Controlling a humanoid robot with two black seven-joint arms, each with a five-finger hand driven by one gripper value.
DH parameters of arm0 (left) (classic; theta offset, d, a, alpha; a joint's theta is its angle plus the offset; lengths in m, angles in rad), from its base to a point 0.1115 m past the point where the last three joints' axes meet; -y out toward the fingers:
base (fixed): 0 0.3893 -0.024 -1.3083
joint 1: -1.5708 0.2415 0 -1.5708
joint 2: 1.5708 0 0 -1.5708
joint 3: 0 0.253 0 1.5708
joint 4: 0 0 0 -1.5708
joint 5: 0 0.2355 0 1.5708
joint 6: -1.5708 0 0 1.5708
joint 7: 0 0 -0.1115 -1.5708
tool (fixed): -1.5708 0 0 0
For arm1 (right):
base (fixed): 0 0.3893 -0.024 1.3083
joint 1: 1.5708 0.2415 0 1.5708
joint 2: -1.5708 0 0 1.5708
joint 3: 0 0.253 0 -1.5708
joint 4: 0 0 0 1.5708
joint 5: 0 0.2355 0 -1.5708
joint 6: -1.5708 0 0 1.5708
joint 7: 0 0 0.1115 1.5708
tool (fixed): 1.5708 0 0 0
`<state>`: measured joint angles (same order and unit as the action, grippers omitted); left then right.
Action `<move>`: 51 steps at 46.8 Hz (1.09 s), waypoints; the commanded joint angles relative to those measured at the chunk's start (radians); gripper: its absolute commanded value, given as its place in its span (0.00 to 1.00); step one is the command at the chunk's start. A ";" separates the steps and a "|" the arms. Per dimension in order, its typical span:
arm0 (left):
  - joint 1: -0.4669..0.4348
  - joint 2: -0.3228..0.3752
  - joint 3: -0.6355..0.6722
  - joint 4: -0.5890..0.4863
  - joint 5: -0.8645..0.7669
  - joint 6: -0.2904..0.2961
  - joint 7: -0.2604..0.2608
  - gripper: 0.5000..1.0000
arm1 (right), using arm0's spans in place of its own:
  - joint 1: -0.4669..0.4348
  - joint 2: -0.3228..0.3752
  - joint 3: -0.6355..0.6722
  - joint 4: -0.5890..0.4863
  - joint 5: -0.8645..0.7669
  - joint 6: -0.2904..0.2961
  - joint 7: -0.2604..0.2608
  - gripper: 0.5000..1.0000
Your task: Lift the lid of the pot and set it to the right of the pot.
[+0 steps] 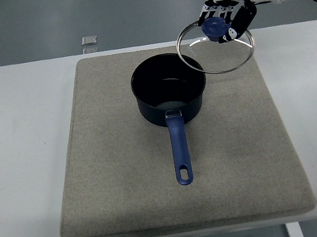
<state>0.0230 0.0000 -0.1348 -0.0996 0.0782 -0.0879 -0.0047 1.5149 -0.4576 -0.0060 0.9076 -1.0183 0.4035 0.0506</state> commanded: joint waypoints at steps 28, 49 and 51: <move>0.000 0.000 0.000 0.000 0.000 -0.001 0.000 1.00 | -0.110 -0.036 0.000 -0.075 0.037 -0.046 0.000 0.13; 0.000 0.000 0.000 0.000 0.000 0.000 0.000 1.00 | -0.193 -0.016 -0.011 -0.093 0.029 -0.120 0.002 0.00; 0.000 0.000 0.000 0.000 0.000 0.000 0.000 1.00 | -0.194 -0.006 -0.012 -0.096 0.029 -0.120 0.002 0.00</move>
<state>0.0229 0.0000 -0.1350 -0.0997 0.0783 -0.0885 -0.0046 1.3254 -0.4763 -0.0170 0.8168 -0.9885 0.2840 0.0509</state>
